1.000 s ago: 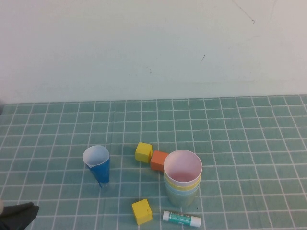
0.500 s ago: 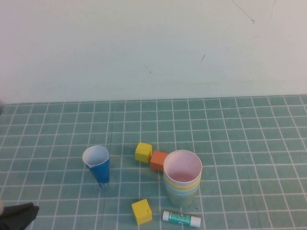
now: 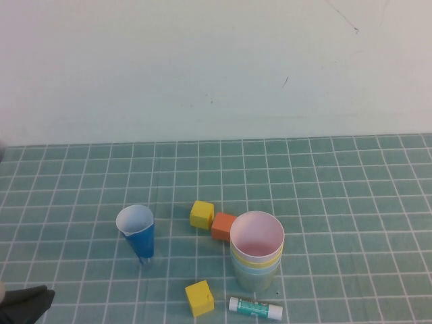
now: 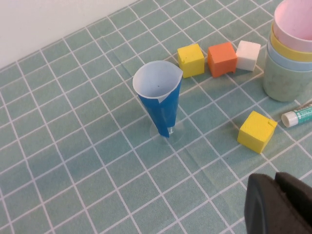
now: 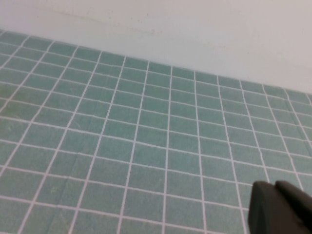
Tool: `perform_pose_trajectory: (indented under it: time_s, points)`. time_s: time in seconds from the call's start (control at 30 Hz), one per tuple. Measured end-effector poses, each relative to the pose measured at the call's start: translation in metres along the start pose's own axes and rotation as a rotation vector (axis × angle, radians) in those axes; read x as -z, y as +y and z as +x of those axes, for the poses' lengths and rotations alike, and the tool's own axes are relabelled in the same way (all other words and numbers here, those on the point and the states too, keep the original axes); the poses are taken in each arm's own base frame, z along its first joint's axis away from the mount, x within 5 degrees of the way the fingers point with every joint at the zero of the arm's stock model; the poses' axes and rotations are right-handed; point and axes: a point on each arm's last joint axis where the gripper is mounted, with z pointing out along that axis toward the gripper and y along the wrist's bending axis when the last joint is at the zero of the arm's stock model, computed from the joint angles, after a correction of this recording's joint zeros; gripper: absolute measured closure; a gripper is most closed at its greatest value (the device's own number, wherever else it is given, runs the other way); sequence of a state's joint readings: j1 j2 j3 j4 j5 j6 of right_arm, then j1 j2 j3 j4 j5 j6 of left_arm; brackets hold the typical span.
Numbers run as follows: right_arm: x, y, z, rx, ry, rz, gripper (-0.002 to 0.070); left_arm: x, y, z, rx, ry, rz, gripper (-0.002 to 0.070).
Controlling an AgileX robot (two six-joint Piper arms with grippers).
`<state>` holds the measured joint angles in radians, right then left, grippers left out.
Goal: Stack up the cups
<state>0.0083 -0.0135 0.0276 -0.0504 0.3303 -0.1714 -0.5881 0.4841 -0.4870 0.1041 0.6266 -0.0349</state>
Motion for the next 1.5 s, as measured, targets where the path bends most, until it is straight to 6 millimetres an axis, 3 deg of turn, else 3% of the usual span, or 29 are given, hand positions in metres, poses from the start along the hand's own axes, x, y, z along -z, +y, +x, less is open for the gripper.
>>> perform_pose_trajectory:
  time_s: [0.43, 0.63, 0.87, 1.0, 1.23, 1.5]
  points:
    - [0.000, 0.000, 0.000, 0.000, 0.001, -0.002, 0.0678, 0.010, 0.000, 0.005, -0.020, -0.081, -0.005, 0.0676]
    - [0.000, 0.000, 0.000, 0.001, 0.001, -0.001, 0.0679, 0.011, 0.005, 0.037, -0.011, -0.287, -0.112, 0.0676]
    - [0.000, 0.000, 0.000, 0.001, 0.001, -0.001, 0.0679, 0.003, 0.013, 0.080, 0.207, -0.428, -0.361, 0.0676]
    - [0.000, 0.000, 0.000, 0.001, 0.001, -0.001, 0.0679, -0.004, 0.016, 0.092, 0.316, -0.426, -0.434, 0.0676]
    - [0.000, 0.000, 0.000, 0.001, 0.001, -0.001, 0.0679, -0.019, 0.016, 0.112, 0.340, -0.357, -0.451, 0.0676]
    - [0.000, 0.000, 0.000, 0.001, 0.000, -0.001, 0.0679, -0.021, 0.014, 0.116, 0.394, -0.316, -0.419, 0.0676]
